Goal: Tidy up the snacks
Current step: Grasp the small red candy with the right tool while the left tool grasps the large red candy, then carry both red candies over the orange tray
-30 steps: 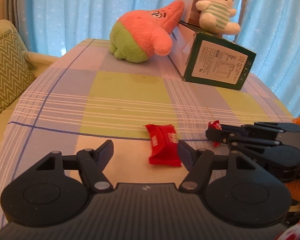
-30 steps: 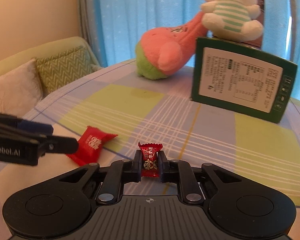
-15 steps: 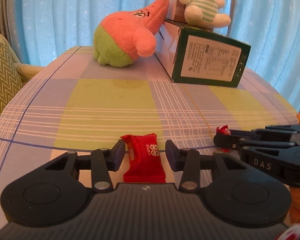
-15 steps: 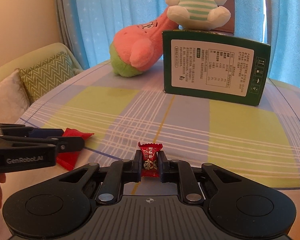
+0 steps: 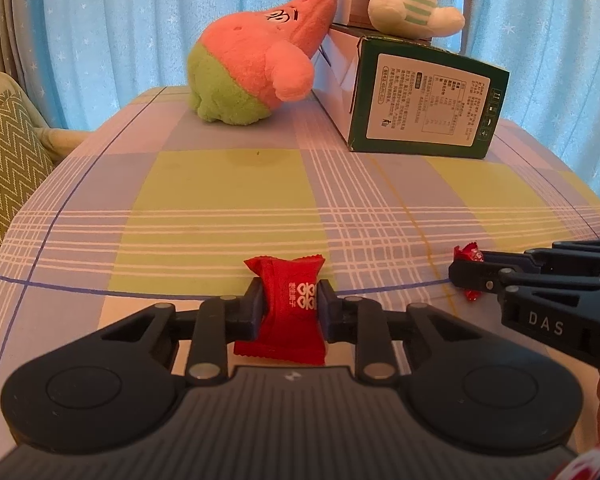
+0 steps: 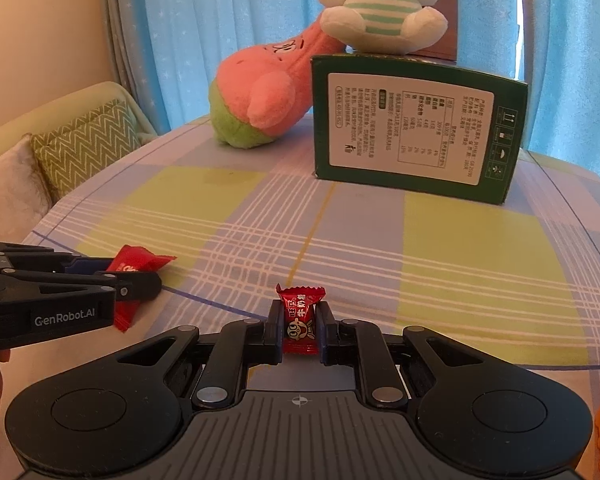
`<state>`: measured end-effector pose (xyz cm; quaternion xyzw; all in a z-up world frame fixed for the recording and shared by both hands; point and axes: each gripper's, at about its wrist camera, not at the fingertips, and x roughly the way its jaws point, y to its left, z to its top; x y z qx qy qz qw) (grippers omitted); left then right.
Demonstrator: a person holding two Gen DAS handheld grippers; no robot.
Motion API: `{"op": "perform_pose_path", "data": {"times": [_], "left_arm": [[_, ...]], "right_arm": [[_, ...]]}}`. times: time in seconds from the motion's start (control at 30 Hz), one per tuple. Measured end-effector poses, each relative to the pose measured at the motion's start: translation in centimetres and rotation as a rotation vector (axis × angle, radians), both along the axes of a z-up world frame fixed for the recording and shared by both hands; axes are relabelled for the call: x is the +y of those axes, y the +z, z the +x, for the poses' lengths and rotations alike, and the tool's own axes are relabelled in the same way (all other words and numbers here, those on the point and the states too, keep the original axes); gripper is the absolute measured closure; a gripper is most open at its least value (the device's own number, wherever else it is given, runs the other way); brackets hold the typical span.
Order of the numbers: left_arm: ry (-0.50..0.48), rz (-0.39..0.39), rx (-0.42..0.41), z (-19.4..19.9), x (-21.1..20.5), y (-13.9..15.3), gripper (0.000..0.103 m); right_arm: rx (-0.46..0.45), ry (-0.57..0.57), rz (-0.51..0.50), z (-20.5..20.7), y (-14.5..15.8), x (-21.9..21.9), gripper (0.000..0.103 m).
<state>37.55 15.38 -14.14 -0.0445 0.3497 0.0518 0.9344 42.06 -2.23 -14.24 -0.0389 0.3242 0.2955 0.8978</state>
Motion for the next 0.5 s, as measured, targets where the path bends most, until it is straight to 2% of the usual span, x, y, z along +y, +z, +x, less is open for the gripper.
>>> {"op": "perform_pose_path", "data": {"times": [0.2,0.5], "left_arm": [[-0.008,0.003,-0.018,-0.3,-0.4,0.6,0.08],[-0.03,-0.01,-0.063,-1.2,-1.9,3.5,0.08]], "right_arm": [[-0.001,-0.04,0.008,-0.1,0.7,-0.6,0.087],[-0.035,-0.069,0.009,-1.1,2.9,-1.2,0.087]]}}
